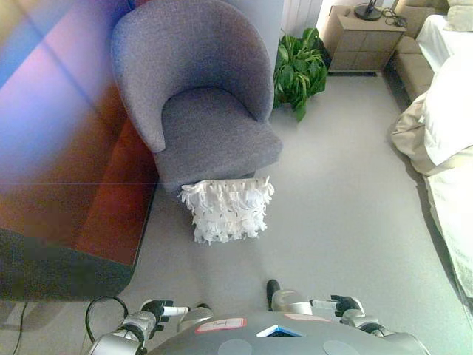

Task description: Pick up the pillow and put it on the sofa.

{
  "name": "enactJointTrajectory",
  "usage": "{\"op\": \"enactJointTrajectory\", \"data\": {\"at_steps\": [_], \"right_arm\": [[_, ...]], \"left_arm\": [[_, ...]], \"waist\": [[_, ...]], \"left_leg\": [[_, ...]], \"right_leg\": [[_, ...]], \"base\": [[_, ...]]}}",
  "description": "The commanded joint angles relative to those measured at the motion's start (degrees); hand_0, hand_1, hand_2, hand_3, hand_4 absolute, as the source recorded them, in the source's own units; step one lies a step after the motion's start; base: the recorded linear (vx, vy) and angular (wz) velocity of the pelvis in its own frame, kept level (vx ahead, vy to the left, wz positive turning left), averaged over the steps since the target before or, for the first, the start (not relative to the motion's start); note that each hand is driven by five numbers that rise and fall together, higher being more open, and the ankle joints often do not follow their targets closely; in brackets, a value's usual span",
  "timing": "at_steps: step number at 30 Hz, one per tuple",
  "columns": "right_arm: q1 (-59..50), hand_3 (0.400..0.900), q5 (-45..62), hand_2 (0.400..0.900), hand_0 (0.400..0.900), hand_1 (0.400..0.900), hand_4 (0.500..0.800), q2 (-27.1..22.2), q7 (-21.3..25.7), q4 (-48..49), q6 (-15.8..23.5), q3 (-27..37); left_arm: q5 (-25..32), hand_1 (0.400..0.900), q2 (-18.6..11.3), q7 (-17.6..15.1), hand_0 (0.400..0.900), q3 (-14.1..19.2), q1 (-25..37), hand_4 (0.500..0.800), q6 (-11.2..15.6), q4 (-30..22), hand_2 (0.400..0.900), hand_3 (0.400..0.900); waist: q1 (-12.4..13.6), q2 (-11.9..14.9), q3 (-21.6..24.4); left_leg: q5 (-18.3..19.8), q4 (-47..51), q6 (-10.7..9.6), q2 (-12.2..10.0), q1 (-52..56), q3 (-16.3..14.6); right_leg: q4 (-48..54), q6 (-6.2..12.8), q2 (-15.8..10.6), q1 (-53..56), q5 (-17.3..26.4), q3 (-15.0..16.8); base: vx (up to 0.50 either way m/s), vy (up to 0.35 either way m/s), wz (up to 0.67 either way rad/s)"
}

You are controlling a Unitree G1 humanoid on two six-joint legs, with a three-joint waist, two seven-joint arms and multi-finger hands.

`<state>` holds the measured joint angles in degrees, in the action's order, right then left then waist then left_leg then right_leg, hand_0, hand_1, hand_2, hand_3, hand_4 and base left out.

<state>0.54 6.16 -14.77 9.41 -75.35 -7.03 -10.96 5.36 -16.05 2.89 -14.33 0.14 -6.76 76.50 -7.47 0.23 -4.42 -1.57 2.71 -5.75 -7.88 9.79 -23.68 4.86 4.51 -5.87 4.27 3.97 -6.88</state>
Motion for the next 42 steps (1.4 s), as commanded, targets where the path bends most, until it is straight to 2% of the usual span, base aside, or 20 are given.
{"op": "enactJointTrajectory", "data": {"at_steps": [1,3,5,7,10,11,14,17,19,21,22,24,26,28,30,31,33,35,38,42], "right_arm": [[-4.37,0.9,-0.41,0.9,0.9,0.9,0.8,-1.26,0.64,-2.93,-0.77,-1.48],[-4.61,0.9,-1.44,0.9,0.9,0.9,0.8,-1.66,0.54,-2.85,-0.85,-1.67],[-4.76,0.9,-1.62,0.9,0.9,0.9,0.8,-2.4,0.62,-3.08,-0.88,-1.88],[-4.63,0.9,-1.17,0.9,0.9,0.9,0.8,-3.22,0.69,-3.27,-0.52,-1.43],[-4.84,0.9,-1.02,0.9,0.9,0.9,0.8,-4.75,-0.29,-3.23,-0.02,-0.96],[-4.77,0.9,-1.07,0.9,0.9,0.9,0.8,-5.14,-0.94,-3.13,0.11,-1.16],[-4.26,0.9,-1.55,0.9,0.9,0.9,0.8,-5.26,-2.06,-3.3,0.61,-1.38],[-4.35,0.9,-1.88,0.9,0.9,0.9,0.8,-4.77,-2.19,-3.81,0.92,-1.07],[-4.66,0.9,-1.66,0.9,0.9,0.9,0.8,-4.43,-1.45,-3.72,1.23,-0.55],[-5.03,0.9,-1.87,0.9,0.9,0.9,0.8,-4.24,-1.56,-3.14,1.24,0.09],[-5.06,0.9,-2.72,0.9,0.9,0.9,0.8,-3.97,-1.88,-3.0,1.58,0.45],[-5.33,0.9,-3.89,0.9,0.9,0.9,0.8,-3.56,-1.51,-2.37,1.96,0.73],[-5.36,0.9,-5.73,0.9,0.9,0.9,0.8,-3.51,-0.69,-1.68,2.36,0.92],[-5.34,0.9,-9.34,0.9,0.9,0.9,0.8,-3.86,-1.7,-0.39,2.57,-0.38],[-6.52,0.9,-11.07,0.9,0.9,0.9,0.8,-4.4,-2.81,1.2,2.74,-2.07],[-8.34,0.9,-12.18,0.9,0.9,0.9,0.8,-4.9,-2.39,1.79,3.11,-3.6],[-11.23,0.9,-12.39,0.9,0.9,0.9,0.8,-5.68,-1.63,2.45,3.45,-5.63],[-14.43,0.9,-13.78,0.9,0.9,0.9,0.8,-6.47,1.03,3.84,3.06,-8.08],[-16.64,0.9,-17.35,0.9,0.9,0.9,0.8,-6.79,4.44,5.91,0.88,-10.3],[-21.25,0.9,-20.36,0.9,0.9,0.9,0.8,-8.25,6.42,6.09,0.35,-12.23]], "left_arm": [[-0.61,0.9,1.35,-0.11,0.9,0.98,2.79,0.8,-0.52,1.89,0.9,0.9],[-0.66,0.9,1.19,-0.2,0.9,2.4,2.52,0.8,-0.2,1.87,0.9,0.9],[-0.46,0.9,1.19,0.0,0.9,3.57,2.02,0.8,0.23,1.94,0.9,0.9],[-0.24,0.9,1.35,0.08,0.9,3.56,1.64,0.8,0.59,2.18,0.9,0.9],[1.25,0.9,1.77,-0.37,0.9,2.86,1.05,0.8,0.32,2.28,0.9,0.9],[2.46,0.9,1.92,-0.76,0.9,2.5,0.72,0.8,-0.17,2.23,0.9,0.9],[3.94,0.9,2.42,-1.62,0.9,2.28,-0.36,0.8,-0.03,2.58,0.9,0.9],[4.35,0.9,2.52,-2.41,0.9,3.16,-0.88,0.8,-0.07,2.68,0.9,0.9],[3.83,0.9,1.84,-2.47,0.9,3.68,-0.92,0.8,0.39,2.74,0.9,0.9],[3.34,0.9,0.48,-1.79,0.9,3.96,-0.42,0.8,1.74,2.61,0.9,0.9],[2.62,0.9,-0.19,-1.59,0.9,4.13,0.15,0.8,2.11,2.37,0.9,0.9],[2.19,0.9,-1.64,-0.85,0.9,3.78,1.76,0.8,1.75,1.48,0.9,0.9],[0.55,0.9,-2.61,-0.19,0.9,3.19,2.65,0.8,1.76,0.91,0.9,0.9],[0.02,0.9,-3.74,0.35,0.9,1.8,3.99,0.8,1.25,-0.27,0.9,0.9],[1.3,0.9,-3.97,0.66,0.9,0.75,5.6,0.8,0.98,-1.07,0.9,0.9],[2.65,0.9,-3.95,0.43,0.9,-0.27,7.6,0.8,1.05,-1.47,0.9,0.9],[4.04,0.9,-3.47,-0.35,0.9,-1.2,9.79,0.8,1.59,-1.62,0.9,0.9],[5.9,0.9,-3.47,-0.7,0.9,-2.08,11.05,0.8,2.21,-2.03,0.9,0.9],[6.8,0.9,-3.65,-2.29,0.9,-2.34,10.83,0.8,2.22,-2.94,0.9,0.9],[6.02,0.9,-4.15,-1.29,0.9,-2.64,12.04,0.8,2.98,-2.87,0.9,0.9]], "waist": [[0.57,1.25,-3.87],[1.25,2.47,-5.31],[2.76,2.42,-6.95],[3.57,1.11,-8.2],[4.97,-1.81,-9.94],[5.78,-2.8,-10.16],[7.11,-3.43,-9.87],[7.66,-3.43,-8.84],[8.16,-2.83,-8.02],[8.78,-2.59,-7.45],[8.78,-1.82,-7.15],[8.94,-1.2,-6.53],[8.45,-1.84,-6.34],[6.85,-2.16,-6.69],[6.2,-3.27,-7.33],[4.93,-3.81,-9.12],[4.17,-4.38,-11.07],[3.4,-3.93,-13.41],[4.28,-2.68,-14.41],[6.43,-1.68,-15.07]], "left_leg": [[0.84,-14.76,1.91,-7.28,-7.06,10.65],[-0.06,-24.35,3.16,-8.15,-11.72,13.31],[-0.56,-25.6,4.14,-5.96,-15.27,15.51],[-2.72,-20.8,3.65,-3.29,-16.28,15.04],[-9.88,-9.01,1.53,-0.06,-19.52,12.74],[-13.45,-4.75,0.45,0.38,-21.22,12.7],[-16.08,0.46,-0.3,1.19,-24.08,11.23],[-12.97,0.84,0.94,0.34,-24.44,7.43],[-8.33,-0.58,3.68,1.04,-23.57,7.14],[-7.26,-7.43,4.59,0.96,-24.91,7.7],[-6.36,-8.18,5.26,1.75,-25.08,7.32],[-4.72,-7.41,7.12,3.37,-24.06,7.84],[-3.79,-6.15,7.81,4.01,-22.19,8.77],[-3.12,-4.77,7.85,5.78,-19.19,11.3],[-2.92,-5.16,7.21,5.3,-18.51,13.03],[-2.67,-5.01,6.58,5.12,-17.49,14.47],[-1.94,-4.93,5.58,4.05,-16.83,15.97],[-0.07,-5.29,4.92,2.89,-16.87,18.16],[0.2,-9.19,4.52,1.96,-20.06,19.22],[-1.39,-9.63,3.23,0.58,-22.81,19.7]], "right_leg": [[-5.26,-1.46,1.4,0.53,-3.26,-1.19],[-5.57,-2.92,1.81,0.83,-2.86,-0.93],[-6.5,-3.73,3.26,1.95,-4.22,-0.02],[-6.91,-3.64,4.9,3.2,-5.75,0.58],[-5.87,-3.47,7.74,6.74,-7.98,3.27],[-5.58,-3.54,8.87,8.79,-9.63,4.93],[-5.7,-3.65,9.72,12.34,-13.19,7.82],[-7.72,-3.0,8.9,14.27,-16.28,8.97],[-10.53,-2.29,7.98,15.06,-18.53,10.12],[-14.98,-2.06,8.16,15.53,-20.43,10.13],[-17.5,-1.35,7.55,15.3,-19.92,9.4],[-25.89,1.46,5.68,11.94,-13.24,7.99],[-32.81,3.1,6.05,6.62,-8.81,7.32],[-35.01,3.55,5.05,-0.65,-7.05,5.55],[-29.69,2.4,3.2,-5.58,-7.08,4.25],[-26.43,1.5,0.79,-9.95,-7.34,3.17],[-19.75,0.96,-2.9,-14.8,-3.01,3.93],[-15.15,2.27,-6.14,-18.19,1.48,6.74],[-16.53,3.15,-5.07,-18.28,-1.26,6.82],[-14.06,3.13,-4.55,-16.29,-2.59,4.16]], "base": [[0.07,-0.267,-0.09],[0.12,-0.238,-0.22],[0.21,-0.091,-0.25],[0.24,0.073,-0.09],[0.38,0.141,-0.27],[0.45,0.125,-0.52],[0.46,0.133,-0.55],[0.43,0.22,-0.39],[0.39,0.244,-0.34],[0.31,0.198,-0.3],[0.31,0.229,-0.22],[0.28,0.217,-0.04],[0.27,0.171,0.26],[0.29,0.094,0.61],[0.08,-0.067,0.62],[-0.1,-0.148,0.64],[-0.14,-0.245,0.65],[-0.08,-0.32,0.66],[0.02,-0.297,0.54],[0.05,-0.268,0.37]]}}
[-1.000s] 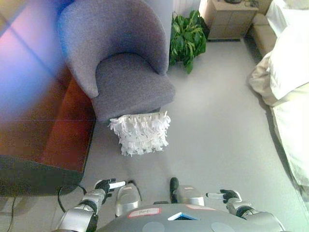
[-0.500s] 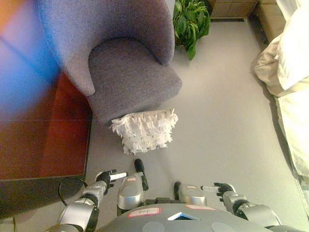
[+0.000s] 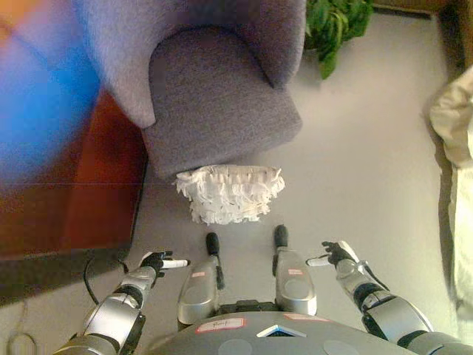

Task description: Pick up the pillow and put it on the sofa.

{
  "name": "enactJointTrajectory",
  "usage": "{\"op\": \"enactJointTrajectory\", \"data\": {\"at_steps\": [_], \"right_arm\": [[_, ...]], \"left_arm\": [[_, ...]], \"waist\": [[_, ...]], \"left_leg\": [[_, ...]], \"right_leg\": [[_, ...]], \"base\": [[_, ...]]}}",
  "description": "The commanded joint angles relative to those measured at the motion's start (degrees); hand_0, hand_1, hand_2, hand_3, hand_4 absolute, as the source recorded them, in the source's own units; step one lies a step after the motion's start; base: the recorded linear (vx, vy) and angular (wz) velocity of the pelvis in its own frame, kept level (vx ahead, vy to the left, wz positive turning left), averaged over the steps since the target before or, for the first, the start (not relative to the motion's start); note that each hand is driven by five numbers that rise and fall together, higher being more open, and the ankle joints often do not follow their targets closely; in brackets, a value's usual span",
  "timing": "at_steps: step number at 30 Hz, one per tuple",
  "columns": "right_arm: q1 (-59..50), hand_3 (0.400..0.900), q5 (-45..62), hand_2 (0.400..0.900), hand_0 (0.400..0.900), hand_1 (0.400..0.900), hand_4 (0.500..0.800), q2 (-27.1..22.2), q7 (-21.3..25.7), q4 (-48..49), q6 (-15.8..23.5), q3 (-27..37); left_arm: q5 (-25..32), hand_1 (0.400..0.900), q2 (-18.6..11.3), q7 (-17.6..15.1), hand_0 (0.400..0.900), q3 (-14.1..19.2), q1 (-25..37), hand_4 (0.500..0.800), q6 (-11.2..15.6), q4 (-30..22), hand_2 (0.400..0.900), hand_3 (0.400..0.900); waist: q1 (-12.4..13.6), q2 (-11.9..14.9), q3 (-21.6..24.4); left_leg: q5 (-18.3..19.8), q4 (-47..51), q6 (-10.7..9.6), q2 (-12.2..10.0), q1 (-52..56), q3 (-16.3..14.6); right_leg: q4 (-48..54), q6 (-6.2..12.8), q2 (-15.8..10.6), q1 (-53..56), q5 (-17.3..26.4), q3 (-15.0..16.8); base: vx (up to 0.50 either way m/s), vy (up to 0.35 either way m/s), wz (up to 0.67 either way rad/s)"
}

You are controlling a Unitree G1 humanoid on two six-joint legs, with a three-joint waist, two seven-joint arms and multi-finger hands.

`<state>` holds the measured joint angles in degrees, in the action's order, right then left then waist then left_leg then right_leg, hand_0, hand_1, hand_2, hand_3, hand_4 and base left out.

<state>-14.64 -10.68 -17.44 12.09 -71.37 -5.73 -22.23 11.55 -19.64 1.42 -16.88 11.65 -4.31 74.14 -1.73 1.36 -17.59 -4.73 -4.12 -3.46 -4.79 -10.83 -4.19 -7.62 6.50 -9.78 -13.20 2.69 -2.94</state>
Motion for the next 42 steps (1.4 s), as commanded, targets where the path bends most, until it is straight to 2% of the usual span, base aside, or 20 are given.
{"op": "enactJointTrajectory", "data": {"at_steps": [1,7,12,17,20,26,33,42], "right_arm": [[-8.16,0.9,-3.89,0.9,0.9,0.9,0.8,-6.4,3.41,2.28,-1.32,-1.81],[-19.35,0.9,-2.26,0.9,0.9,0.9,0.8,-12.24,1.81,1.7,-2.18,-3.53],[-27.27,0.9,0.67,0.9,0.9,0.9,0.8,-15.94,-1.77,1.99,-1.35,-5.83],[-36.04,0.9,5.35,0.9,0.9,0.9,0.8,-18.07,-5.91,3.27,-2.49,-7.97],[-38.68,0.9,6.51,0.9,0.9,0.9,0.8,-18.53,-6.28,3.29,-2.93,-8.66],[-46.33,0.9,8.13,0.9,0.9,0.9,0.8,-20.37,-7.29,4.21,-4.3,-10.38],[-52.56,0.9,8.0,0.9,0.9,0.9,0.8,-22.7,-9.16,5.42,-4.74,-12.35],[-55.99,0.9,8.84,0.9,0.9,0.9,0.8,-21.69,-11.34,8.97,-7.02,-13.93]], "left_arm": [[-0.09,0.9,-0.73,0.37,0.9,-0.37,1.33,0.8,0.56,-0.56,0.9,0.9],[1.01,0.9,-2.0,1.54,0.9,-2.5,5.68,0.8,0.48,-0.87,0.9,0.9],[3.58,0.9,-3.41,2.29,0.9,-3.85,8.71,0.8,0.57,-2.39,0.9,0.9],[7.72,0.9,-3.95,1.88,0.9,-4.95,10.44,0.8,1.28,-4.37,0.9,0.9],[9.52,0.9,-3.67,1.59,0.9,-5.12,10.39,0.8,1.92,-5.23,0.9,0.9],[16.24,0.9,-1.95,0.8,0.9,-6.15,8.34,0.8,3.97,-8.15,0.9,0.9],[21.32,0.9,-0.65,0.62,0.9,-6.13,4.47,0.8,6.3,-10.51,0.9,0.9],[24.45,0.9,0.54,0.27,0.9,-5.81,2.35,0.8,8.63,-13.88,0.9,0.9]], "waist": [[1.23,-2.79,-2.19],[3.55,-3.98,-4.5],[5.09,-5.77,-6.85],[6.14,-7.61,-9.2],[6.57,-8.38,-9.95],[7.23,-12.44,-12.2],[7.98,-16.22,-12.2],[8.9,-18.29,-12.2]], "left_leg": [[1.04,-2.43,0.46,-2.81,-3.03,0.43],[-0.91,-2.79,-1.04,-2.82,-8.35,2.39],[-2.14,-4.14,-1.55,-2.06,-12.72,3.32],[-2.43,-7.22,-1.6,-1.27,-17.62,3.97],[-2.38,-8.41,-1.46,-0.89,-19.51,4.05],[-2.7,-10.33,-0.81,0.66,-25.18,3.7],[-3.87,-9.87,-0.62,1.17,-29.44,3.03],[-4.58,-9.26,-0.64,1.54,-32.91,2.88]], "right_leg": [[-0.72,1.09,-0.62,1.57,-1.27,-0.38],[-1.04,0.71,-1.25,-0.09,-2.26,-2.7],[-3.68,0.23,-1.46,-3.25,-3.8,-3.97],[-9.64,-1.05,-1.0,-8.94,-6.02,-4.9],[-12.29,-1.58,-0.85,-11.42,-6.81,-5.15],[-20.23,-2.96,-1.1,-20.14,-9.16,-4.49],[-23.26,-3.26,-1.42,-26.81,-9.77,-3.3],[-24.11,-3.43,-0.49,-31.38,-10.08,-1.92]], "base": [[-0.02,-0.228,0.32],[-0.05,-0.135,0.23],[-0.04,-0.068,0.19],[-0.05,-0.024,0.14],[-0.03,0.017,0.09],[-0.02,0.095,0.08],[0.0,0.128,0.0],[0.01,0.077,-0.02]]}}
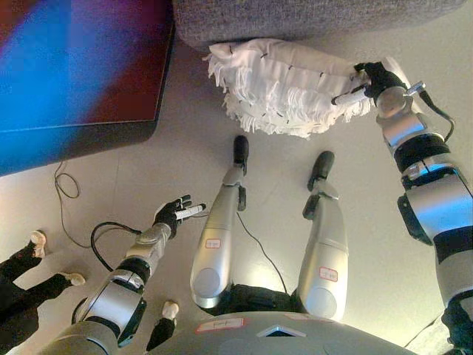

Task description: Pick up the pillow and put it on the sofa.

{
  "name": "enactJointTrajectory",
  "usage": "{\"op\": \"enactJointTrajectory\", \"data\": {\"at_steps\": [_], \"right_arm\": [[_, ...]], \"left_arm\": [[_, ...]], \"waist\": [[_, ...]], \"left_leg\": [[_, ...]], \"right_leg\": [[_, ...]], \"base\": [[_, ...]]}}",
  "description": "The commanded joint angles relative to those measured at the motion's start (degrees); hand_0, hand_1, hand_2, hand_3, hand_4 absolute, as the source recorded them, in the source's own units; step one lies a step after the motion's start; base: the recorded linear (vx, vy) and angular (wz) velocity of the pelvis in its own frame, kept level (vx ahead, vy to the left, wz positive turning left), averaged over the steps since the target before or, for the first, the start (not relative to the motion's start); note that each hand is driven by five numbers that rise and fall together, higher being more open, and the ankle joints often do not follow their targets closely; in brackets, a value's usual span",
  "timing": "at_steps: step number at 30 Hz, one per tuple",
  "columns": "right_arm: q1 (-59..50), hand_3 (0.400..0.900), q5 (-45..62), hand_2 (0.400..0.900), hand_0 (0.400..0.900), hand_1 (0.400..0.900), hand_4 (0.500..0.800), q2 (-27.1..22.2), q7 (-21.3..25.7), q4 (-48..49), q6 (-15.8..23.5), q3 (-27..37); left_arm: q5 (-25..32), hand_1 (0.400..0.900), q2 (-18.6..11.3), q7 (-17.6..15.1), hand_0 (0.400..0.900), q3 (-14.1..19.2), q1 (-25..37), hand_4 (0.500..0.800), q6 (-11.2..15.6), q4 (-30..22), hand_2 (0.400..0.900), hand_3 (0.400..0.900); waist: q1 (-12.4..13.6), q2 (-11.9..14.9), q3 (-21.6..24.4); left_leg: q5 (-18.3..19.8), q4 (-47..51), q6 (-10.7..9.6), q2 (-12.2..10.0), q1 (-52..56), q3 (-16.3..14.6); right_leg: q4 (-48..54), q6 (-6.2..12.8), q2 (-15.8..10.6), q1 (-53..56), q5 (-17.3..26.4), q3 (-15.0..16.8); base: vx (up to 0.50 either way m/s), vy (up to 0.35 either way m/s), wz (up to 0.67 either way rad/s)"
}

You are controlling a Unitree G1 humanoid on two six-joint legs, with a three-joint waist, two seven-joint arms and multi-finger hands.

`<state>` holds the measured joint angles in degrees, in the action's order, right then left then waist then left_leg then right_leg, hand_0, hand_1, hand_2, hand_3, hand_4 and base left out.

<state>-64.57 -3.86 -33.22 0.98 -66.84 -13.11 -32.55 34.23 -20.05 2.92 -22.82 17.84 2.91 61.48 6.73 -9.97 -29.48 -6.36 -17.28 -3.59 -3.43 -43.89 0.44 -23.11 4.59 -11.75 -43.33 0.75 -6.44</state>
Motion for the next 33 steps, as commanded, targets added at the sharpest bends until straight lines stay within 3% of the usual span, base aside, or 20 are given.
{"op": "enactJointTrajectory", "data": {"at_steps": [1,8,9,10,20,33], "right_arm": [[-6.49,0.9,1.84,0.9,0.9,0.9,0.8,-5.55,-0.69,5.03,-0.4,-3.77],[-10.5,0.9,3.6,0.9,0.9,0.9,0.8,-4.57,-1.92,4.46,-1.37,-5.15],[-11.0,0.543,4.61,0.543,0.543,0.543,0.586,-4.62,-1.32,4.74,-1.52,-5.21],[-11.35,0.4,5.19,0.4,0.4,0.4,0.5,-4.54,-1.16,4.59,-1.42,-5.0],[-14.15,0.4,4.67,0.4,0.4,0.4,0.5,-6.61,2.58,5.54,-0.45,-4.45],[-14.78,0.4,4.23,0.4,0.4,0.4,0.5,-7.9,1.74,6.77,2.14,-4.8]], "left_arm": [[2.27,0.9,1.22,-1.34,0.9,0.02,-3.86,0.8,1.84,-1.64,0.9,0.9],[5.21,0.9,2.05,-0.67,0.9,-0.68,-4.9,0.8,5.05,-3.81,0.9,0.9],[5.65,0.9,2.04,-0.57,0.9,-0.7,-5.37,0.8,5.33,-4.2,0.9,0.9],[5.9,0.9,2.02,-0.53,0.9,-0.51,-5.77,0.8,5.49,-4.45,0.9,0.9],[8.3,0.9,2.15,-1.0,0.9,0.16,-8.65,0.8,6.37,-7.18,0.9,0.9],[9.81,0.9,1.91,-0.46,0.9,0.48,-10.17,0.8,6.97,-8.63,0.9,0.9]], "waist": [[0.56,-7.14,-0.31],[2.03,-8.79,-0.31],[2.29,-9.01,-0.31],[2.55,-9.22,-0.31],[3.48,-10.56,-0.31],[3.34,-10.73,-0.31]], "left_leg": [[-3.07,4.13,-0.52,0.25,-0.28,-1.72],[-3.72,4.46,-0.39,0.59,-2.65,-1.51],[-3.8,4.5,-0.4,0.62,-2.95,-1.48],[-3.86,4.43,-0.37,0.59,-3.33,-1.47],[-4.24,4.11,-0.43,0.35,-5.31,-1.53],[-3.96,4.98,-0.58,0.16,-3.88,-1.98]], "right_leg": [[-8.58,-1.56,1.7,-1.81,-8.11,1.7],[-9.41,-1.7,1.68,-4.57,-8.41,1.64],[-9.77,-1.75,1.71,-5.0,-8.56,1.58],[-10.18,-1.79,1.76,-5.42,-8.76,1.6],[-12.24,-1.86,1.67,-7.96,-9.55,1.81],[-11.27,-2.0,2.01,-6.89,-9.52,1.56]], "base": [[0.02,0.066,-0.04],[0.01,0.036,0.02],[0.0,0.0,0.0],[0.0,0.0,0.0],[0.0,0.021,-0.03],[0.0,0.017,-0.03]]}}
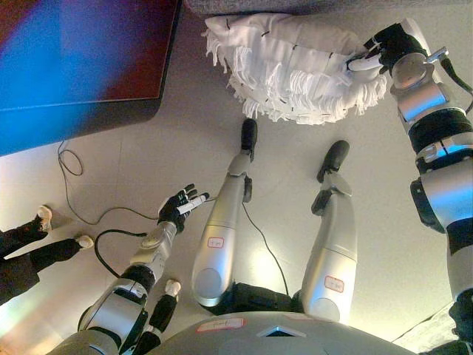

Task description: Pick up the pillow and put it on the sofa.

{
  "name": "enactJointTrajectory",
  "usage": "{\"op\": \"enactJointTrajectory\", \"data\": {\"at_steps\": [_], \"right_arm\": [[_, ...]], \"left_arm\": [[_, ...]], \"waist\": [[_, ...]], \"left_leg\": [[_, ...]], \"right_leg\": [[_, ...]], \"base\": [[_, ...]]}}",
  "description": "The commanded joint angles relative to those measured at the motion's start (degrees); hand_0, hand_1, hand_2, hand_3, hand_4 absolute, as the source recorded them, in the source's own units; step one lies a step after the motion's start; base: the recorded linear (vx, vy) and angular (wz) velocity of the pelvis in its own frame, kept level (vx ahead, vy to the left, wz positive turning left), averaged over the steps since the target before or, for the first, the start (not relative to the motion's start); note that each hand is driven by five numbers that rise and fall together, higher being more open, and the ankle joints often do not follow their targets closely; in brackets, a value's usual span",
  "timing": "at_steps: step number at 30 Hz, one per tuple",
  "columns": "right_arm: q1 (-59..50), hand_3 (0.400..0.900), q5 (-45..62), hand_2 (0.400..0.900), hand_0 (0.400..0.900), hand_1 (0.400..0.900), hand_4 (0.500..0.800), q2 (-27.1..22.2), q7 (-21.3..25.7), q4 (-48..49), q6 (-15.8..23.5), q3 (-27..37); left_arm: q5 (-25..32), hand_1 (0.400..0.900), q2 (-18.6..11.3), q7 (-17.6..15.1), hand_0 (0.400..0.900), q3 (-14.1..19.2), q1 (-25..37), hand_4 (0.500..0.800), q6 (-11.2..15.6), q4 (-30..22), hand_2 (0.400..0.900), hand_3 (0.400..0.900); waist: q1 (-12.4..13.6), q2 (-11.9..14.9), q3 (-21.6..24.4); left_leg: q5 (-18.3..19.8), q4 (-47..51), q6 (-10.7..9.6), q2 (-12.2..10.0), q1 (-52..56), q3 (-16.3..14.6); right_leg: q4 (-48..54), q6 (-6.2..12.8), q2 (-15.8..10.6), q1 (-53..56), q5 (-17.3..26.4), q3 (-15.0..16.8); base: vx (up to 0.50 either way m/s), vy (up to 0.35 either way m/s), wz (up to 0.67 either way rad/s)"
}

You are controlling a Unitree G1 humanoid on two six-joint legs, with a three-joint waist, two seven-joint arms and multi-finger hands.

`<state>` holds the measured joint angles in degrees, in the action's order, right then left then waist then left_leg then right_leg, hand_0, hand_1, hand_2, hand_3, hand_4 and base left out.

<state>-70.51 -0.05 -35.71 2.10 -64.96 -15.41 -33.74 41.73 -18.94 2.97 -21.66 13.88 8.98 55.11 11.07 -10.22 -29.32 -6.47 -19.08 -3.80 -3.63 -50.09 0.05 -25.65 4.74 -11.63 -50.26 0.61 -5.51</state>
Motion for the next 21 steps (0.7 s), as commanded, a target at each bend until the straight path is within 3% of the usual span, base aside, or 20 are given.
{"op": "enactJointTrajectory", "data": {"at_steps": [1,8,19,21], "right_arm": [[-8.61,0.4,0.67,0.4,0.4,0.4,0.5,-5.43,0.25,5.05,4.69,-3.58],[-5.78,0.4,1.8,0.4,0.4,0.4,0.5,-5.28,-4.35,7.56,6.8,-3.12],[5.53,0.4,7.69,0.4,0.4,0.4,0.5,-7.28,-14.36,17.92,8.58,0.48],[9.07,0.4,7.98,0.4,0.4,0.4,0.5,-8.41,-16.37,22.67,8.49,1.7]], "left_arm": [[2.08,0.9,0.75,-0.59,0.9,-0.48,-6.17,0.8,0.8,-2.23,0.9,0.9],[0.34,0.9,0.08,-1.26,0.9,0.52,-5.9,0.8,-0.59,-1.47,0.9,0.9],[-5.9,0.9,-3.42,0.59,0.9,4.54,-4.89,0.8,-6.25,4.02,0.9,0.9],[-7.76,0.9,-3.98,1.13,0.9,5.37,-5.25,0.8,-7.2,5.41,0.9,0.9]], "waist": [[-1.05,-10.21,-0.47],[-2.0,-7.27,-0.47],[-4.88,1.8,-0.47],[-5.3,3.82,1.62]], "left_leg": [[-3.78,7.21,-0.34,0.31,3.04,-1.71],[-3.01,10.06,-0.43,0.5,9.71,-1.97],[-1.35,15.88,-0.45,-1.54,28.43,-3.49],[-1.11,17.78,-0.43,-2.04,31.97,-3.98]], "right_leg": [[-8.1,-2.12,1.89,0.82,-9.21,0.4],[-2.48,-1.55,1.66,8.73,-7.19,-1.84],[9.41,1.07,0.43,29.17,-2.97,-5.23],[11.83,1.69,0.54,33.11,-2.52,-5.71]], "base": [[0.0,0.0,0.0],[0.0,-0.031,0.02],[0.05,-0.115,0.02],[0.13,-0.114,0.06]]}}
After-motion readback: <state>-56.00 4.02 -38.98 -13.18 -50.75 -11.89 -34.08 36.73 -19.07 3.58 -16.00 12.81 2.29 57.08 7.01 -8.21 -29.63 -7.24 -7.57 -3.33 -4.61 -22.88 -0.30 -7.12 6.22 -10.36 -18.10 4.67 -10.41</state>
